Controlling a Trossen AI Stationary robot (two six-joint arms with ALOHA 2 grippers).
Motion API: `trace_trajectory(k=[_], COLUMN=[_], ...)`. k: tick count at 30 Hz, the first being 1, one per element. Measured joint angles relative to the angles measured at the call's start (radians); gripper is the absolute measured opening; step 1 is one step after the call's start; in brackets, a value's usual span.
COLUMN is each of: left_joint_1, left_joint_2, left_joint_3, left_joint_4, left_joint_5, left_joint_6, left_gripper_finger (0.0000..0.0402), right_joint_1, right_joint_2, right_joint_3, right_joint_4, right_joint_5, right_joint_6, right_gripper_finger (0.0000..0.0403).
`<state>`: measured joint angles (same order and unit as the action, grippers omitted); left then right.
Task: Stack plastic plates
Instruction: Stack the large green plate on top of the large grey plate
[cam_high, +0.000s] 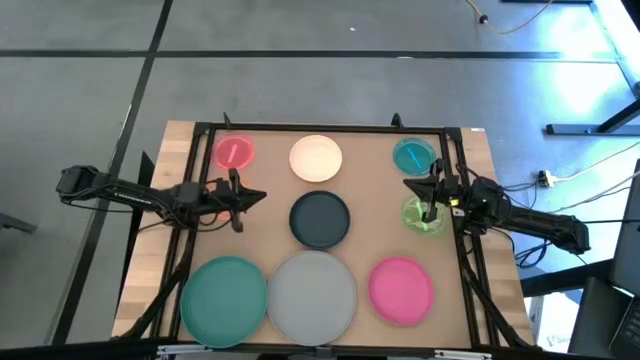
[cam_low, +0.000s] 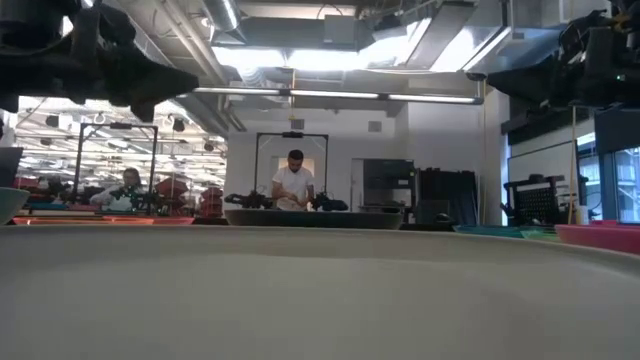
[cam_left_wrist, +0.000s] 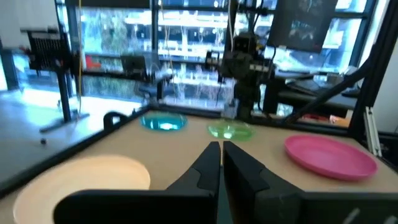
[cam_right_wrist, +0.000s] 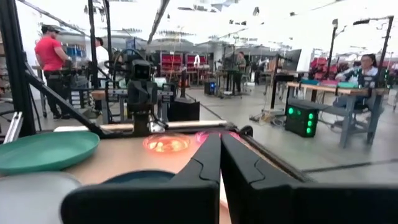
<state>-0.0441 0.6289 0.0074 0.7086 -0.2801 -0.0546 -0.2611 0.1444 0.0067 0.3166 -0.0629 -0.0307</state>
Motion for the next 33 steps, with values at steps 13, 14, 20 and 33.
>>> trace_trajectory(k=[13,14,20,33], left_joint_1=[0.000,0.000,0.000,0.000], left_joint_2=[0.000,0.000,0.000,0.000], left_joint_3=[0.031,0.031,0.031,0.031], left_joint_4=[0.019,0.019,0.035,0.049], left_joint_5=[0.010,0.011,0.012,0.009], left_joint_6=[0.071,0.062,0.064,0.059], left_gripper_finger=[0.0011,0.0011,0.0011,0.0011], right_joint_1=[0.009,0.021,0.151,0.361], right_joint_2=[0.469,0.503,0.677,0.958], right_joint_3=[0.204,0.225,0.351,0.572], right_joint_4=[0.026,0.031,0.031,-0.036], right_joint_5=[-0.069,-0.068,0.012,0.125], right_joint_6=[0.039,0.047,0.048,0.048], right_gripper_finger=[0.0005,0.0005,0.0005,0.0005])
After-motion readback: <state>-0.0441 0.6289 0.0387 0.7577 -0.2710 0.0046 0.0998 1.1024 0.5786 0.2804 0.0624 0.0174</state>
